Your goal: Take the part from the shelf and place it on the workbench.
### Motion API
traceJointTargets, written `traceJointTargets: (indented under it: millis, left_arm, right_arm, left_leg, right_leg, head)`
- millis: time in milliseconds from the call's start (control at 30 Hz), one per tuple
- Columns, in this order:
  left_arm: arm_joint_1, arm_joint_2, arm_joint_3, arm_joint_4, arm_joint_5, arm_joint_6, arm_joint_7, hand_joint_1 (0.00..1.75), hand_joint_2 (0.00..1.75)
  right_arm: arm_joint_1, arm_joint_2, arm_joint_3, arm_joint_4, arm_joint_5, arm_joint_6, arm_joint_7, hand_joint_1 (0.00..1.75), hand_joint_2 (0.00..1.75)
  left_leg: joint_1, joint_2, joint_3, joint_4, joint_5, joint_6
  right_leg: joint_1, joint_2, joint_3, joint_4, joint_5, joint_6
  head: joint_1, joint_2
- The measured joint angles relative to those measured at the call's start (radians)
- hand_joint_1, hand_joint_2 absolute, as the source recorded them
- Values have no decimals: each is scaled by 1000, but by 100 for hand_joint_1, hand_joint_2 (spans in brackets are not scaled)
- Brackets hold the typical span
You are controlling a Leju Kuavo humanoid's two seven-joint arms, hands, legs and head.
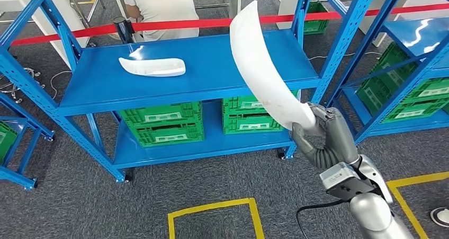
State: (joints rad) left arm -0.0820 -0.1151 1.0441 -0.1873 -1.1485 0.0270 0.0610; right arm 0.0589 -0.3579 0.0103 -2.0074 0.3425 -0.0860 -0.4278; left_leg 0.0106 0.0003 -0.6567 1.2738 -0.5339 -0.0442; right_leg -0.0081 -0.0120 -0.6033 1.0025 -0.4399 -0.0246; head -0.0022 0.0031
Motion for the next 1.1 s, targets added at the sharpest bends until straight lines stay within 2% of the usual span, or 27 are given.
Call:
traceJointTargets:
  millis: [33, 100, 133, 167, 233, 267, 333, 367, 400, 433, 467, 500, 533, 567, 600, 633, 667, 733, 767, 800, 833, 900, 933, 967, 1000, 1033, 1100]
  left_arm:
    - [0, 0, 0, 0, 1, 1, 13, 0, 175]
    - [-1, -3, 0, 0, 2, 2, 37, 0, 175]
    - [-1, -5, 0, 0, 3, 2, 48, 0, 175]
    - [-1, -8, 1, 1, 3, 2, 57, 0, 175]
    - [5, -13, 1, 2, 4, 2, 72, 0, 175]
    - [9, -15, 2, 2, 2, 1, 78, 0, 175]
    - [13, -18, 2, 3, -7, -2, 85, 0, 175]
    - [13, -20, 2, 3, -13, -2, 85, 0, 175]
    - [14, -23, 2, 3, -20, -3, 81, 0, 175]
    - [13, -26, 2, 3, -25, -4, 73, 0, 175]
    - [13, -30, 2, 3, -30, -5, 64, 0, 175]
    - [13, -34, 1, 3, -35, -6, 54, 0, 175]
    - [12, -38, 1, 3, -40, -6, 44, 0, 175]
    - [11, -43, 0, 3, -44, -6, 33, 0, 175]
    - [8, -48, -3, 3, -48, -5, 19, 0, 175]
    - [5, -52, -5, 3, -52, -4, 4, 0, 175]
    - [0, -54, -8, 3, -55, -2, -9, 0, 175]
    - [-11, -56, -13, 3, -63, 1, -26, 0, 175]
    - [-17, -55, -17, 3, -70, 2, -30, 0, 175]
    - [-22, -55, -22, 3, -78, 2, -34, 0, 175]
    - [-29, -53, -27, 2, -84, 2, -38, 0, 175]
    - [-43, -46, -35, 2, -84, 5, -47, 0, 175]
    - [-51, -40, -37, 0, -74, 8, -53, 0, 175]
    - [-56, -35, -37, -1, -63, 12, -59, 0, 175]
    - [-60, -28, -37, -2, -50, 14, -64, 0, 175]
    - [-61, -23, -37, -4, -40, 16, -68, 0, 175]
    - [-60, -15, -37, -6, -33, 16, -69, 0, 175]
  right_arm:
    - [1, 2, 0, 0, -5, 5, -3, 175, 175]
    - [1, 4, 0, -4, -9, 12, -9, 175, 175]
    - [2, 4, 0, -7, -9, 14, -10, 175, 175]
    - [5, 5, 0, -13, -7, 15, -10, 175, 175]
    - [25, 6, 0, -30, 0, 15, -2, 175, 175]
    - [39, 6, 0, -41, 4, 14, 6, 175, 175]
    - [64, 7, 0, -64, 16, 9, 19, 175, 175]
    - [74, 7, 0, -77, 23, 7, 27, 175, 175]
    - [84, 7, 0, -90, 31, 5, 34, 175, 175]
    - [94, 7, 0, -104, 38, 4, 42, 175, 175]
    - [102, 8, 0, -116, 43, 4, 50, 175, 175]
    - [108, 8, 0, -127, 48, 5, 54, 175, 175]
    - [111, 8, 0, -136, 53, 8, 57, 175, 175]
    - [111, 9, 0, -145, 58, 12, 58, 175, 175]
    - [108, 9, 0, -151, 64, 20, 59, 175, 175]
    - [102, 10, 1, -155, 70, 29, 60, 175, 175]
    - [91, 12, 4, -157, 75, 39, 61, 175, 175]
    - [63, 17, 13, -154, 81, 55, 62, 175, 175]
    - [46, 19, 20, -150, 80, 64, 65, 175, 175]
    - [30, 22, 28, -146, 78, 74, 68, 175, 175]
    - [12, 25, 37, -139, 73, 84, 71, 175, 175]
    - [-27, 33, 58, -123, 62, 104, 72, 175, 175]
    - [-46, 37, 70, -113, 54, 113, 70, 175, 175]
    - [-63, 40, 80, -102, 46, 119, 67, 175, 175]
    - [-78, 43, 91, -92, 39, 123, 64, 175, 175]
    - [-92, 46, 100, -82, 33, 126, 60, 175, 175]
    - [-112, 49, 112, -68, 25, 128, 56, 175, 175]
  left_leg:
    - [2, -1, 48, -54, 16, -1]
    - [1, -4, 144, -184, -1, 4]
    - [-1, -6, 168, -227, -19, 11]
    - [-5, -7, 175, -245, -26, 21]
    - [-7, -4, 157, -248, -12, 45]
    - [-7, -2, 147, -249, -2, 55]
    - [-7, 4, 119, -250, 23, 69]
    - [-9, 5, 103, -249, 36, 73]
    - [-11, 6, 87, -247, 49, 75]
    - [-14, 7, 70, -245, 63, 76]
    - [-16, 7, 52, -243, 75, 76]
    - [-18, 7, 35, -240, 86, 76]
    - [-20, 8, 22, -237, 97, 75]
    - [-22, 8, 11, -235, 107, 73]
    - [-22, 9, 4, -234, 117, 69]
    - [-22, 9, 0, -235, 127, 65]
    - [-20, 11, -2, -238, 137, 59]
    - [-17, 11, -5, -246, 155, 46]
    - [-16, 9, -12, -241, 144, 39]
    - [-16, 6, -21, -221, 112, 32]
    - [-14, 3, -34, -181, 63, 24]
    - [-9, 0, -57, -65, -35, 11]
    - [-6, 0, -59, -11, -50, 6]
    - [-4, 0, -51, 19, -40, 2]
    - [-2, 0, -28, 20, -13, -1]
    - [-1, 0, 9, -11, 17, -3]
    - [0, -1, 113, -148, 13, -3]
  right_leg:
    - [-1, -1, -16, 8, 9, 5]
    - [0, -1, -40, 22, 24, 17]
    - [1, -1, -46, 25, 31, 23]
    - [1, -1, -48, 24, 40, 29]
    - [-3, -1, -53, 24, 47, 42]
    - [-5, 1, -61, 36, 28, 48]
    - [-6, 4, -88, 117, -68, 55]
    - [-6, 5, -103, 181, -123, 56]
    - [-5, 6, -113, 244, -160, 55]
    - [-4, 6, -113, 290, -173, 53]
    - [-3, 7, -98, 307, -162, 50]
    - [1, 7, -63, 287, -135, 44]
    - [5, 8, -11, 233, -110, 36]
    - [11, 7, 50, 156, -105, 26]
    - [17, 7, 103, 82, -109, 18]
    - [22, 7, 137, 26, -120, 12]
    - [26, 7, 149, -5, -129, 7]
    - [26, 6, 137, -18, -111, 0]
    - [23, 5, 128, -22, -96, -5]
    - [19, 4, 116, -26, -80, -10]
    - [16, 3, 101, -28, -64, -14]
    - [14, 3, 67, -26, -35, -16]
    - [13, 3, 48, -24, -21, -14]
    - [11, 2, 30, -21, -7, -12]
    - [10, 1, 10, -16, 5, -8]
    - [7, 1, -9, -9, 16, -4]
    - [4, 0, -43, 8, 34, 8]
  head:
    - [0, 0]
    - [0, 0]
    - [-1, 0]
    - [-1, 0]
    - [-3, 0]
    - [-3, 0]
    - [-2, 0]
    - [-2, 0]
    - [-2, 0]
    - [-2, 0]
    - [-2, 0]
    - [-2, 0]
    - [-2, 0]
    - [-2, 0]
    - [-2, 0]
    - [-2, 0]
    - [-1, 0]
    - [1, 0]
    - [1, 0]
    - [1, 0]
    - [0, 0]
    - [0, 0]
    - [0, 0]
    - [0, 0]
    - [0, 0]
    - [0, 0]
    - [0, 0]
